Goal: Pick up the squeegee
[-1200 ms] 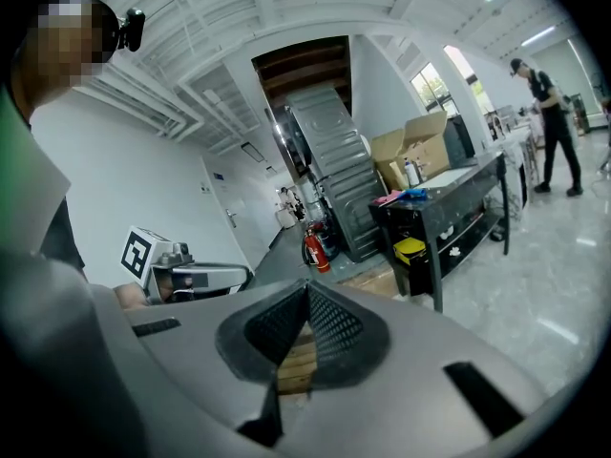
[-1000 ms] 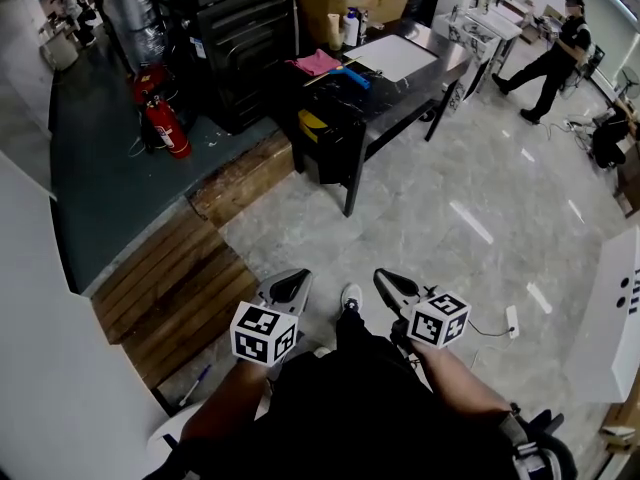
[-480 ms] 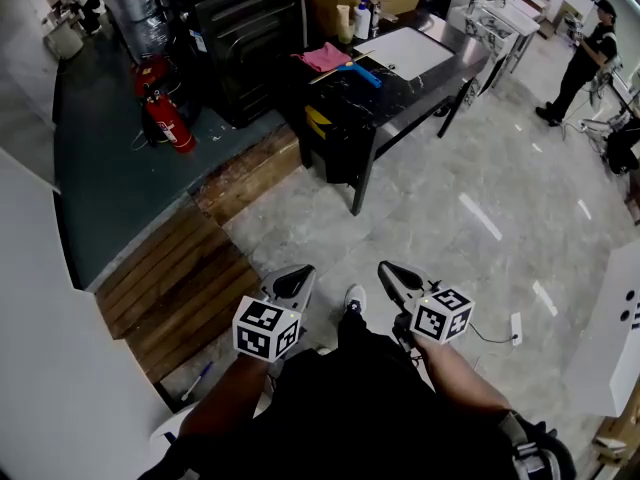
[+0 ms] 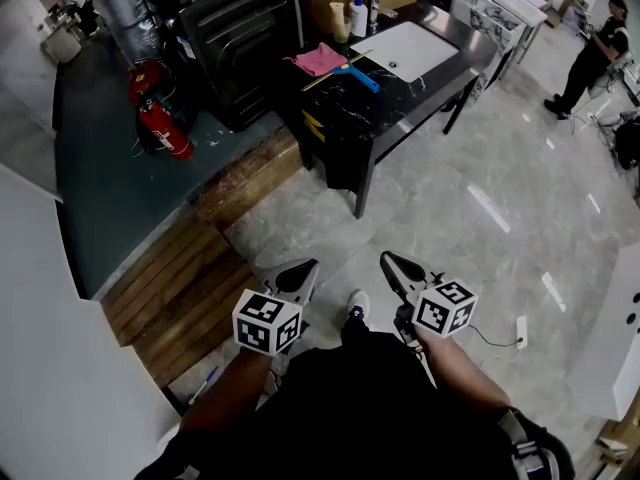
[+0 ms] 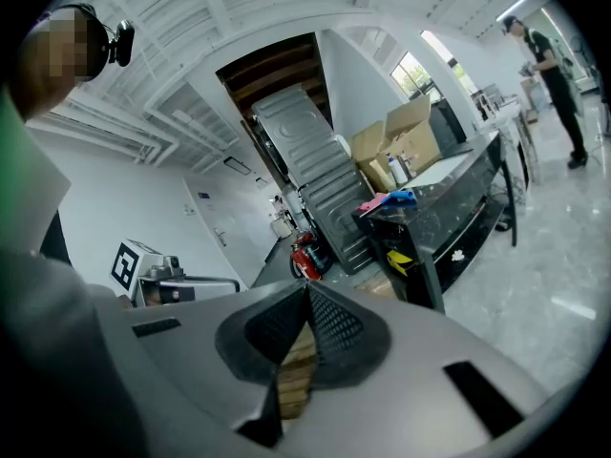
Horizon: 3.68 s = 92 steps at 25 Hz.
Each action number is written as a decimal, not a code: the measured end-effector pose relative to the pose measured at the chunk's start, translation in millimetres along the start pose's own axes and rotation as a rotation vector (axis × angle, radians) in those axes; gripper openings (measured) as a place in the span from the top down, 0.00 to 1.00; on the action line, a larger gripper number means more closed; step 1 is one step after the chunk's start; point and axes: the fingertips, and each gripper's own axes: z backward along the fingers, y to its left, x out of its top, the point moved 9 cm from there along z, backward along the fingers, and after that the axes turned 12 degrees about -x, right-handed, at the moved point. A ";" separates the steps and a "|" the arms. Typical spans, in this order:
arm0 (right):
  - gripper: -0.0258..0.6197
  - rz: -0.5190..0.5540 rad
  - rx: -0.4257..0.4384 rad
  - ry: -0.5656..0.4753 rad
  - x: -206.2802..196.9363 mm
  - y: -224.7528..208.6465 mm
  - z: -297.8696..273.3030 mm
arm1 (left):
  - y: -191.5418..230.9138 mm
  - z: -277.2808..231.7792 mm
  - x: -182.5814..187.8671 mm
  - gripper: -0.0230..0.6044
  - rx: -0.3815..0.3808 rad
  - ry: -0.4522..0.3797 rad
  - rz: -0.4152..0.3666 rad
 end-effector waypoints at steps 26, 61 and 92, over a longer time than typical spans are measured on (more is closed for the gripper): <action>0.95 0.010 0.061 -0.008 98.4 -108.4 -69.3 | 35.8 -131.4 94.1 0.93 0.029 0.041 -0.101; 0.95 -0.007 -0.029 -0.007 139.1 -148.2 -139.3 | 126.5 -193.2 138.3 0.93 -0.017 0.032 -0.076; 0.95 0.242 -0.219 0.039 272.2 -150.1 -337.7 | 334.1 -259.1 251.8 0.93 -0.139 0.045 -0.101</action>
